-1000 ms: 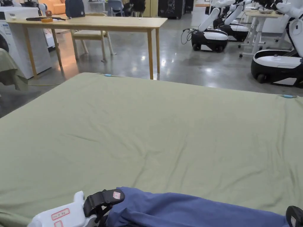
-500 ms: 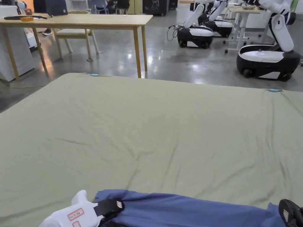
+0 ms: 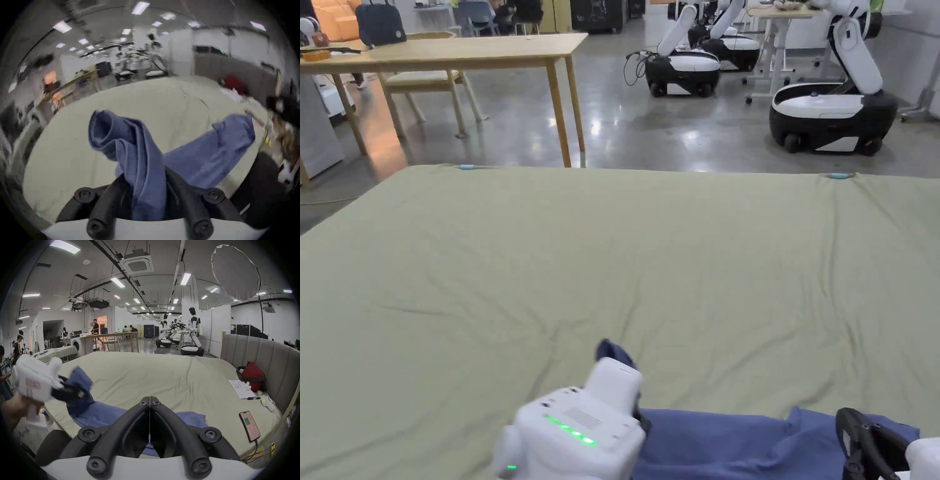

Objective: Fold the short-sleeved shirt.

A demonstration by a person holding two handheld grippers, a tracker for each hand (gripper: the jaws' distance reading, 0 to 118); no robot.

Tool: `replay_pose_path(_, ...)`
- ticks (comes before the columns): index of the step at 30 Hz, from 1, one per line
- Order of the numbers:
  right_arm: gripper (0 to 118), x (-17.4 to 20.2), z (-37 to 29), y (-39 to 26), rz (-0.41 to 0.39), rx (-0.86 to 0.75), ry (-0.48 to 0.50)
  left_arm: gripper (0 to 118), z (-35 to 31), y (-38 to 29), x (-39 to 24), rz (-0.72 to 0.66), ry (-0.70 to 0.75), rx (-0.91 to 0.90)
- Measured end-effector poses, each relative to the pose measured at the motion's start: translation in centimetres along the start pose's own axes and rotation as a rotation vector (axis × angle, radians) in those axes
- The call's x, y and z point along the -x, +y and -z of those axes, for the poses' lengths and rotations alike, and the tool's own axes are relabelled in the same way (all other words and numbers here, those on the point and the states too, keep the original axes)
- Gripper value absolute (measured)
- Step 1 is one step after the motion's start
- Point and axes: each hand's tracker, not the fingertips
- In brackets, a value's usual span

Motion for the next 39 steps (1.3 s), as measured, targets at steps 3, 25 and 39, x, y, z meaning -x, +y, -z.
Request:
replay_pose_path(3, 1, -1.3, -0.6, -0.3, 0.012, 0.002, 0.003, 4, 3.5, 0.3, -5.1, 0.09, 0.017, 0.102)
replay_pose_path(25, 1, -6.2, -2.0, -2.1, 0.111, 0.021, 0.055, 4, 3.1, -3.7, 0.8, -0.647, -0.348, 0.057)
replay_pose_path(39, 1, -7.1, -2.2, -1.8, 0.115, 0.029, 0.021, 4, 2.8, -2.5, -3.5, -0.587, -0.374, 0.034)
